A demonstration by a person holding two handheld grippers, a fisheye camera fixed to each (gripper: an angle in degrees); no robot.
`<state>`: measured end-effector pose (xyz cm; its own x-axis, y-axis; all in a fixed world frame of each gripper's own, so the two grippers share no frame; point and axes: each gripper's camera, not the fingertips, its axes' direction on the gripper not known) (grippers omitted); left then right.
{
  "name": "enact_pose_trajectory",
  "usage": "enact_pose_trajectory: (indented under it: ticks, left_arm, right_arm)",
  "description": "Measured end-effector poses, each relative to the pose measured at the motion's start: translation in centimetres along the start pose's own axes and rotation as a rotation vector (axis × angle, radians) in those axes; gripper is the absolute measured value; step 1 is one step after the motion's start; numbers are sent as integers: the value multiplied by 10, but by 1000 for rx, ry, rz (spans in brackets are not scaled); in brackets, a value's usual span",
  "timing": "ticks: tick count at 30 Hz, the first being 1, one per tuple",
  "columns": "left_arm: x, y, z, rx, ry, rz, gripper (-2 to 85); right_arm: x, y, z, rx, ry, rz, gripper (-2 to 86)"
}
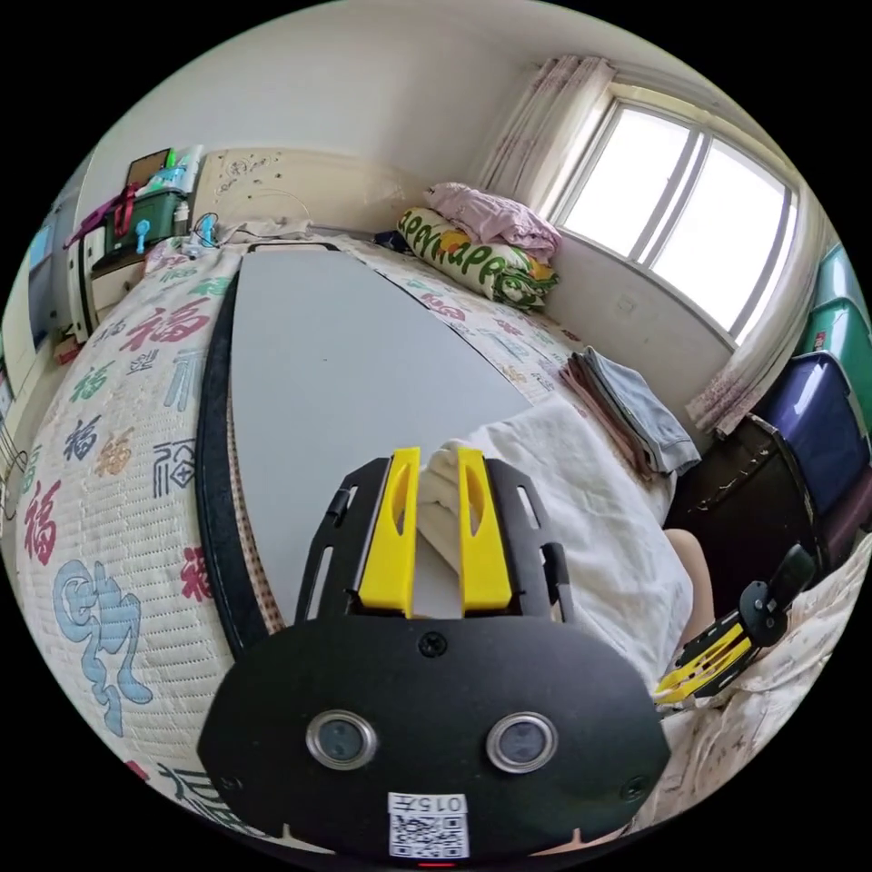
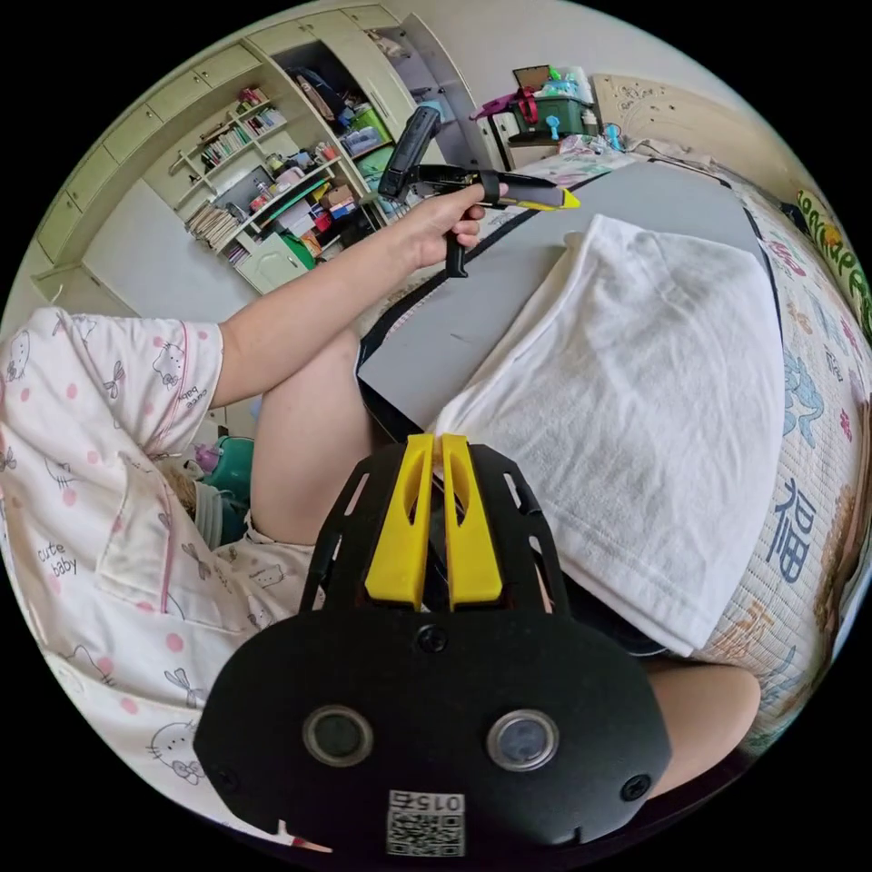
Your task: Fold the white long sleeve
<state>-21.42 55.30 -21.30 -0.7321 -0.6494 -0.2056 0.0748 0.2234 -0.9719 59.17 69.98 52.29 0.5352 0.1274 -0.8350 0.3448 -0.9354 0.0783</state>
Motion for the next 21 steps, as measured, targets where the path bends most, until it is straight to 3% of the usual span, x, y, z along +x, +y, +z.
enact_pose_trajectory:
  ticks: [5,8,13,21]
  left_arm:
    - [7,-12,39,-47,163,-3,94]
    - [23,-7,40,-11,38,58,34]
    - [38,-4,17,67,1,94,7]
    - [46,4,30,-44,-141,76,1]
  right_arm:
    - [19,20,30,-34,-8,44,5]
    - [26,28,42,-39,-8,71,5]
    - [19,34,56,-21,32,11,5]
    - [45,39,139,-97,40,15,5]
